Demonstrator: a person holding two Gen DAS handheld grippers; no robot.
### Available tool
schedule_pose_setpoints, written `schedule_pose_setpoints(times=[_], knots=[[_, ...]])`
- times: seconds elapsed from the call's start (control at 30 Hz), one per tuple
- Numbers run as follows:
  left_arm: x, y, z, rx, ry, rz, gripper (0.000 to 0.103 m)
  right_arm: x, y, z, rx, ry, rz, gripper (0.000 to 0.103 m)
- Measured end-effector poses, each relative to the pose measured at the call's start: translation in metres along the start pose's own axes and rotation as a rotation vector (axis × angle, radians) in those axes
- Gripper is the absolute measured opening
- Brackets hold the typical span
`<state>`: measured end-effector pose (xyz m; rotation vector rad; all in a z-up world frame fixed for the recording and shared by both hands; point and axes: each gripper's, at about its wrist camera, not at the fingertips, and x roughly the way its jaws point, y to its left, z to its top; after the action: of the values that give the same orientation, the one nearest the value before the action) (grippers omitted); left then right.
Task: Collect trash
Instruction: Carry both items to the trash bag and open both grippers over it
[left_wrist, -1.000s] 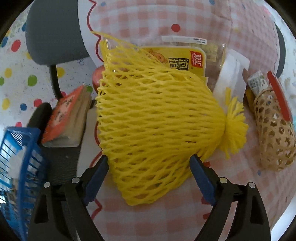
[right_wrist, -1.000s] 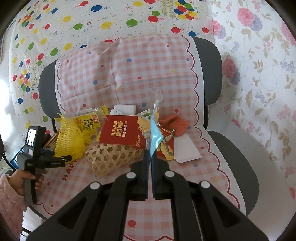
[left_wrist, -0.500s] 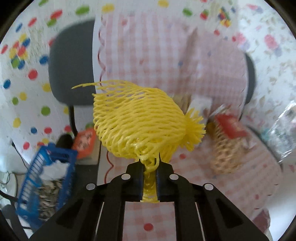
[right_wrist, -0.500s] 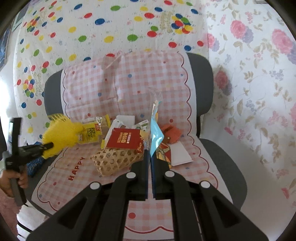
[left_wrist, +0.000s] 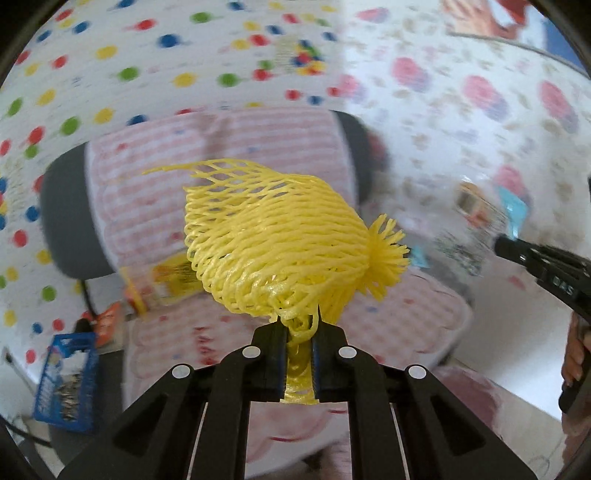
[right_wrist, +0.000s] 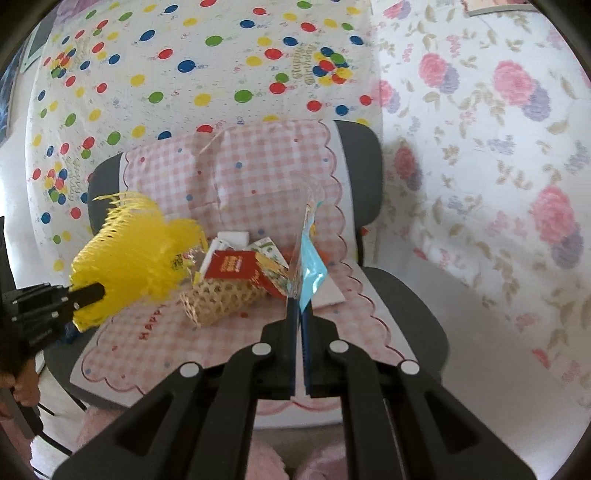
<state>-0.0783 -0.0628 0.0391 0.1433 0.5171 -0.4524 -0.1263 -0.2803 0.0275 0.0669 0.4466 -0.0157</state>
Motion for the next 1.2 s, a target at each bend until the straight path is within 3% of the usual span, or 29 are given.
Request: schedule_pose_setpoints(times=[0.37, 0.7, 1.07, 1.17, 1.2], knots=[[0.011, -0.098, -0.045, 0.126, 0.061, -0.205, 0.011, -0.067, -0.031, -0.062, 0.029, 0.046, -0.195, 0.003], [0.033, -0.170, -0.093, 0.219, 0.178, -0.370, 0.011, -0.088, -0.061, -0.126, 0.105, 0.169, -0.279, 0.003], [0.064, -0.195, -0.103, 0.246, 0.290, -0.399, 0.021, -0.071, -0.090, -0.156, 0.178, 0.247, -0.280, 0.003], [0.073, -0.200, -0.101, 0.243, 0.306, -0.405, 0.029, -0.064, -0.095, -0.158, 0.181, 0.259, -0.276, 0.003], [0.076, -0.202, -0.101, 0.242, 0.312, -0.404, 0.036, -0.062, -0.096, -0.159, 0.181, 0.261, -0.276, 0.003]])
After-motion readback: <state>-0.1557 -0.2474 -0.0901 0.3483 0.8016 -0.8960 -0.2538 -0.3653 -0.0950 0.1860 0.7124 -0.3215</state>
